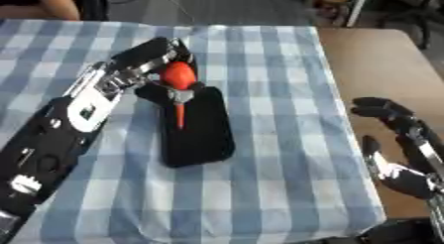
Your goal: Pick up objects on the table and place them in the box.
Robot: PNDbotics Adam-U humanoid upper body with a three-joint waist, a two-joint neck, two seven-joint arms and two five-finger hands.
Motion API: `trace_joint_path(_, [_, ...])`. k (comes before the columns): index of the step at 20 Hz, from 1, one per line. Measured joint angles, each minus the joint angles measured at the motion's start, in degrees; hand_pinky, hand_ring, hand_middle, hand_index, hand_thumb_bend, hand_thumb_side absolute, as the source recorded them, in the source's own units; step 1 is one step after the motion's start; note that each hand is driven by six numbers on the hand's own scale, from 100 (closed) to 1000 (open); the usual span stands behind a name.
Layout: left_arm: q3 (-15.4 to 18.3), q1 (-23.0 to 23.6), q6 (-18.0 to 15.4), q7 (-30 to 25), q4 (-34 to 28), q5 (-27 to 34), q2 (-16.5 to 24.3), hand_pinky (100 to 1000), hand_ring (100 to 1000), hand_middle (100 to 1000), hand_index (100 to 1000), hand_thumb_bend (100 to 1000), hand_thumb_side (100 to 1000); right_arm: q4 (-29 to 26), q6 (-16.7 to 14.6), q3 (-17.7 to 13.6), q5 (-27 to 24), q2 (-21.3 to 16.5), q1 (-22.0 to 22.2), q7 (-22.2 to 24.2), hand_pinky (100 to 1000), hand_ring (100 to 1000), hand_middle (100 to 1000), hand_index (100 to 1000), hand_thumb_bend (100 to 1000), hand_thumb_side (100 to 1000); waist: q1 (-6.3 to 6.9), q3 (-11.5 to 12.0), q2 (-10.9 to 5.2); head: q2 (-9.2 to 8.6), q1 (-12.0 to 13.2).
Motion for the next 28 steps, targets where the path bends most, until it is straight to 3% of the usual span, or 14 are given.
trace_joint_path(5, [0.0, 0.0, -2.3, 3.0, 2.6, -4.5, -0.8, 100, 100, 100, 247, 100, 400, 0.0, 0.1, 0.0, -0.2, 0.0, 0.0, 0.1, 836, 807, 845, 838, 100, 409, -0.01, 0.0, 0.02, 0.0, 0.0])
trace_joint_path(28, [0.5, -0.5, -6.7, 10.9, 10.8, -14.5, -3.1, 100, 100, 100, 255, 100, 396, 0.0, 0.3, 0.0, -0.7, 0.0, -0.2, 0.3, 836, 807, 844, 838, 100, 407, -0.37, -0.3, 0.34, 0.0, 0.1])
